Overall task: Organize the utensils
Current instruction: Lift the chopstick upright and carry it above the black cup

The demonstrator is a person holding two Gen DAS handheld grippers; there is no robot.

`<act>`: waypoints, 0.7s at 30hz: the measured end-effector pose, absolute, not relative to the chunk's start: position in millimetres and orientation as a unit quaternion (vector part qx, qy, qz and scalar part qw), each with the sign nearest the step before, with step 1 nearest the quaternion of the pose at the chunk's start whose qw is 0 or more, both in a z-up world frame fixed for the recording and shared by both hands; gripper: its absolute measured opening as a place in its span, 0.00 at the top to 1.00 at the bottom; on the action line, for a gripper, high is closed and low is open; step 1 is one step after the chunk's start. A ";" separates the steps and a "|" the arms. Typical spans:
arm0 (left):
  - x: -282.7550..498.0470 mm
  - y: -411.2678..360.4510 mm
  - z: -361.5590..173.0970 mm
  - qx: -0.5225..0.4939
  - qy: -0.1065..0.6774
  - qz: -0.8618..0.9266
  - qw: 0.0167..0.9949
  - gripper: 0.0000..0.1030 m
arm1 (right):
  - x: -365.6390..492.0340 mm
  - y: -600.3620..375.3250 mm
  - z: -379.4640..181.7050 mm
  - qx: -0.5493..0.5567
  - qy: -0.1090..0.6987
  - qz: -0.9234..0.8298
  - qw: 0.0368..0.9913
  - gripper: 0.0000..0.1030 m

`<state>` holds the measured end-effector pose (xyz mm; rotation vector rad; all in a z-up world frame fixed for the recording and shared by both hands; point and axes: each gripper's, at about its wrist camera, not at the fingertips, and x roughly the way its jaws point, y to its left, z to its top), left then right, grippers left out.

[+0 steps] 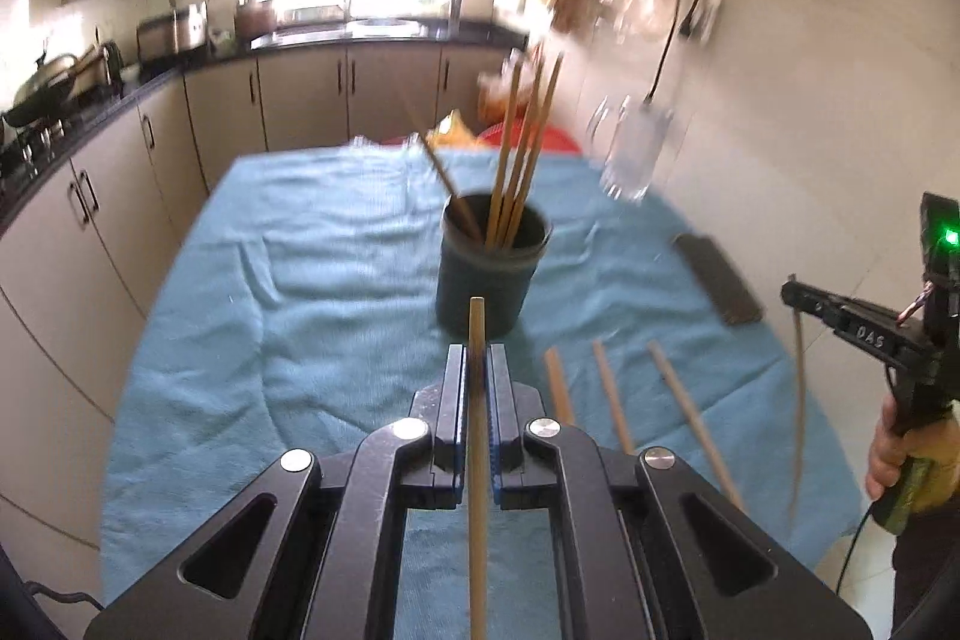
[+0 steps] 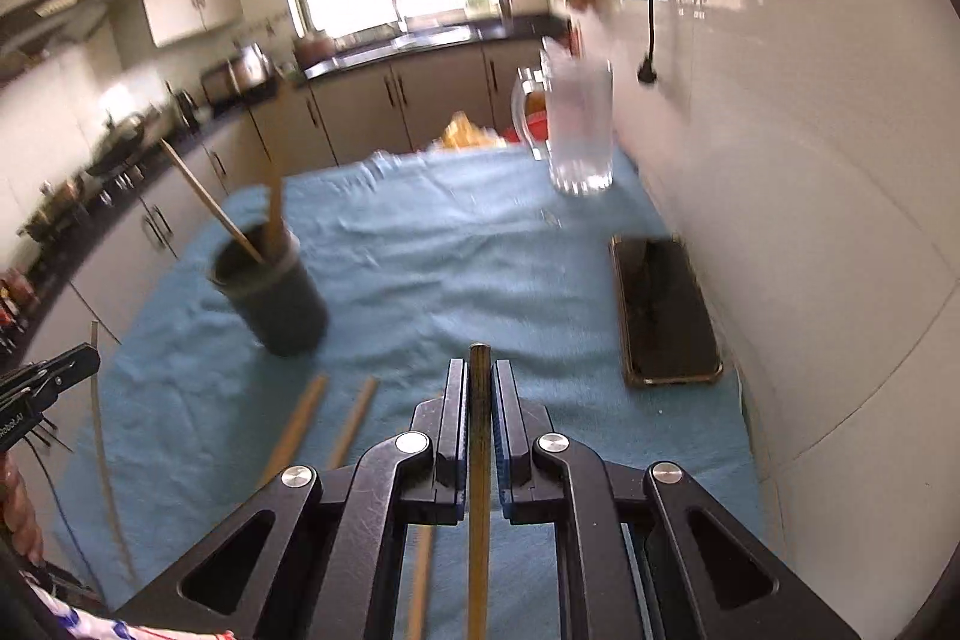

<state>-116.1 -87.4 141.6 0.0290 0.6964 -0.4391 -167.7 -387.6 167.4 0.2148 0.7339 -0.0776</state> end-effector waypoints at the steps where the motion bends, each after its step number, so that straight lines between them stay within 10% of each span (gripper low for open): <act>1: -120.0 -87.5 146.9 0.012 0.331 -0.215 0.919 0.95 | -173.9 -385.6 174.0 0.107 0.348 -0.035 0.931 0.93; 21: -199.2 -62.9 184.2 -0.018 0.256 -0.241 0.936 0.95 | -242.3 -360.7 225.2 0.088 0.277 -0.007 0.957 0.93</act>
